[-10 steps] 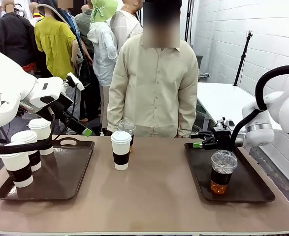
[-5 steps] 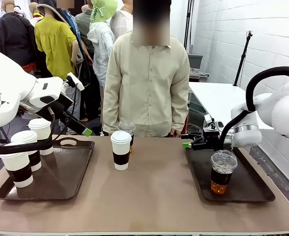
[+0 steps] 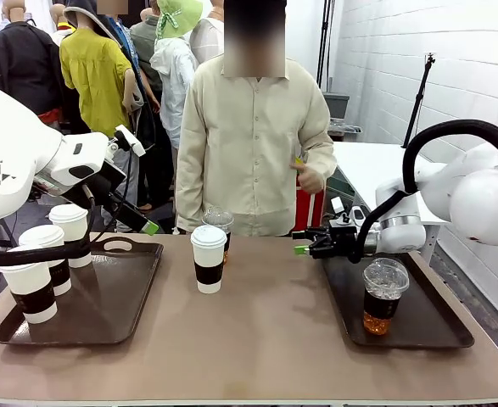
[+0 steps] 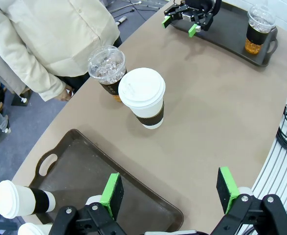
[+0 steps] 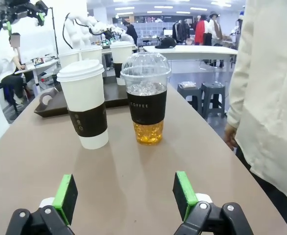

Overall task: Distribute the coffee onto the tray.
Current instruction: Pick up another iced Americano from the middle of the table and place it on the right Handle tray.

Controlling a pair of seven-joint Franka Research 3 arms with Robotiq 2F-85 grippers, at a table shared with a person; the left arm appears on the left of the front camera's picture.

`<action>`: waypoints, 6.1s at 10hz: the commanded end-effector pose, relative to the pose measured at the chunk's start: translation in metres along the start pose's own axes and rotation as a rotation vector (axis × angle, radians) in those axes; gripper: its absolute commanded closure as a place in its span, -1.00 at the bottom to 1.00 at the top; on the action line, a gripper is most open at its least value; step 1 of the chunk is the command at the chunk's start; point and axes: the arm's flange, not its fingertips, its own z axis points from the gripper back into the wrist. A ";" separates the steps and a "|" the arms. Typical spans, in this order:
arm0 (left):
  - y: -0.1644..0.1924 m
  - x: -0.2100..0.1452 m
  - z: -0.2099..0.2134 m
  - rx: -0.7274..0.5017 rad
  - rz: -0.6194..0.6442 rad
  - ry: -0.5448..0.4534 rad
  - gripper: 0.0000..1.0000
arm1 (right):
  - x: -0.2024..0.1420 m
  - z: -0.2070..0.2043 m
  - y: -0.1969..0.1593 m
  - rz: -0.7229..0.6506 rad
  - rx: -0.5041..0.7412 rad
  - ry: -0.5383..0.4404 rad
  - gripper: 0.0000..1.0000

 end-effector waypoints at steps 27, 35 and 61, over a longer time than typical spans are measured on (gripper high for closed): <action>-0.002 0.000 0.000 -0.002 0.003 0.007 -1.00 | 0.012 -0.020 -0.028 -0.048 0.037 -0.005 -1.00; -0.002 0.000 0.000 -0.002 0.003 0.007 -1.00 | 0.012 -0.020 -0.028 -0.048 0.037 -0.005 -1.00; -0.002 0.000 0.000 -0.002 0.003 0.007 -1.00 | 0.006 -0.135 -0.045 -0.009 0.026 0.010 -1.00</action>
